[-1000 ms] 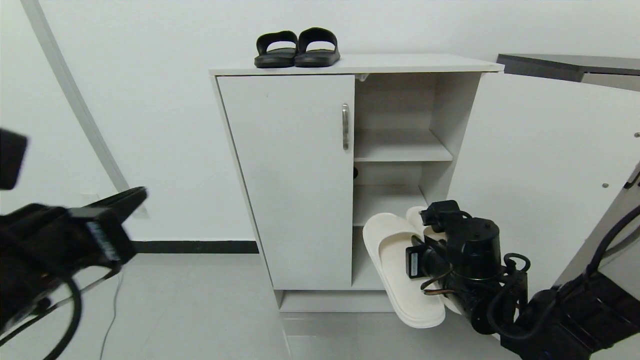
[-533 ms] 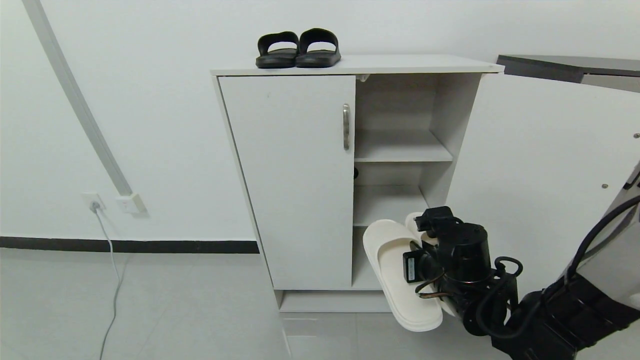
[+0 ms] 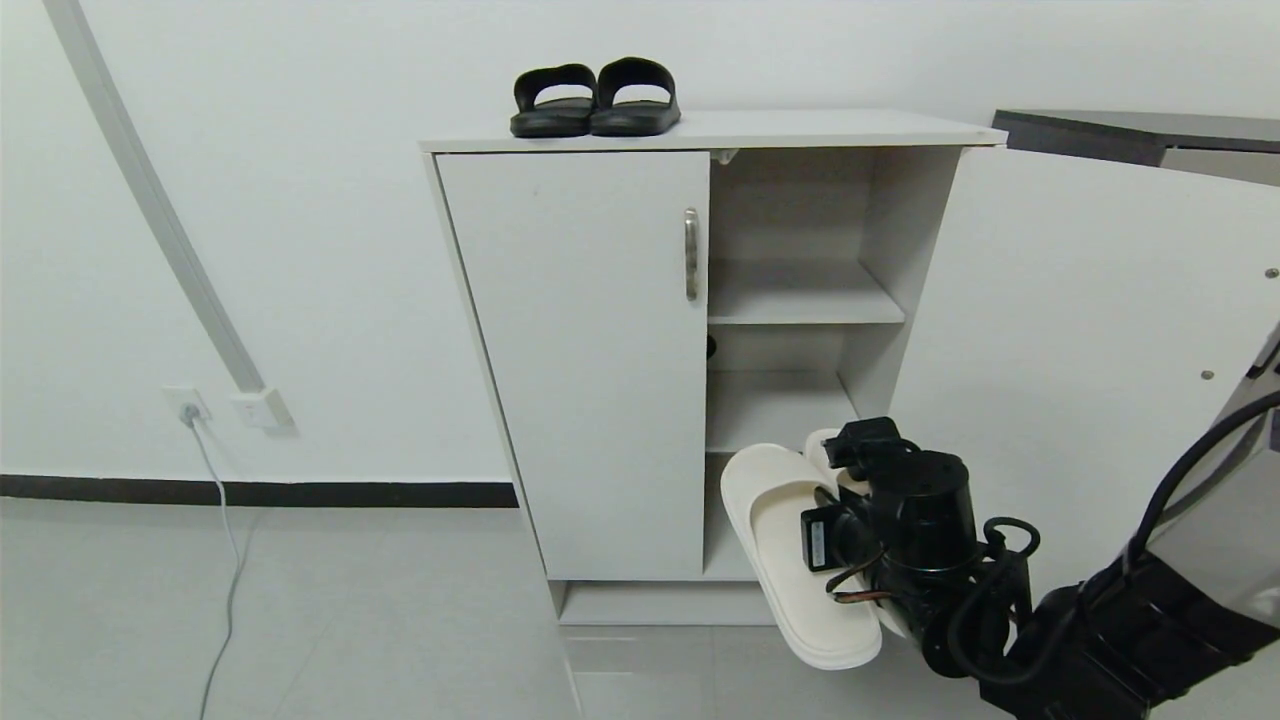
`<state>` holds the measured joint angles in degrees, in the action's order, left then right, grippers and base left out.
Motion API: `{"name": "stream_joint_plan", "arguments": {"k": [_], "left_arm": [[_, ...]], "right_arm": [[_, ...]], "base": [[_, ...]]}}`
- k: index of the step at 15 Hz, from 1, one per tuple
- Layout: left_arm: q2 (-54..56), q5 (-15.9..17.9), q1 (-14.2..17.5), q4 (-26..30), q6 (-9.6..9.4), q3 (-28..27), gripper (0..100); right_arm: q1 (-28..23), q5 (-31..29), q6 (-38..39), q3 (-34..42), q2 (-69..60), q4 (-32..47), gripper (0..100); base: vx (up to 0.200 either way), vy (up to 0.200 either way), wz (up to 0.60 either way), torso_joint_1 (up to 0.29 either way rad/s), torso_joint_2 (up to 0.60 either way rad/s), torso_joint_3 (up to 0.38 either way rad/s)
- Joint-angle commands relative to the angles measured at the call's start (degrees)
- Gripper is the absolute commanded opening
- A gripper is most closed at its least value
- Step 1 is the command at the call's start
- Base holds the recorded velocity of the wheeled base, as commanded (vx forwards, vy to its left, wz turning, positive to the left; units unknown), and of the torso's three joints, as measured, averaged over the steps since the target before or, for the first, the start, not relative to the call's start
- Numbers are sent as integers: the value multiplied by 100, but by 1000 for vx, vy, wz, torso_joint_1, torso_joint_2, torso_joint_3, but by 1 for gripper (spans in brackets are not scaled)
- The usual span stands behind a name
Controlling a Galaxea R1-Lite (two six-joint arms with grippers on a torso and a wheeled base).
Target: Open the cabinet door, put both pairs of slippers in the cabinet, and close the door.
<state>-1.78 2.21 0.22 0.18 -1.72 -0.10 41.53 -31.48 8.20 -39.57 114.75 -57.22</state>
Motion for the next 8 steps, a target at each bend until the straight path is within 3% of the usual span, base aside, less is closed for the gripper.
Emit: {"name": "stream_joint_plan", "arguments": {"k": [1, 5, 8], "left_arm": [[178, -1, -48, -1, 14, 10, 0], [169, -1, -48, -1, 31, 10, 0], [169, -1, -48, -1, 22, 10, 0]], "right_arm": [[48, 1, 6, -16, 4, -8, 0], [65, -166, 23, -437, 337, -122, 0], [39, -869, 85, -1123, 874, -114, 0]], "base": [[0, 0, 0, 0, 0, 0], [0, 0, 0, 0, 0, 0], [0, 0, 0, 0, 0, 0]]}}
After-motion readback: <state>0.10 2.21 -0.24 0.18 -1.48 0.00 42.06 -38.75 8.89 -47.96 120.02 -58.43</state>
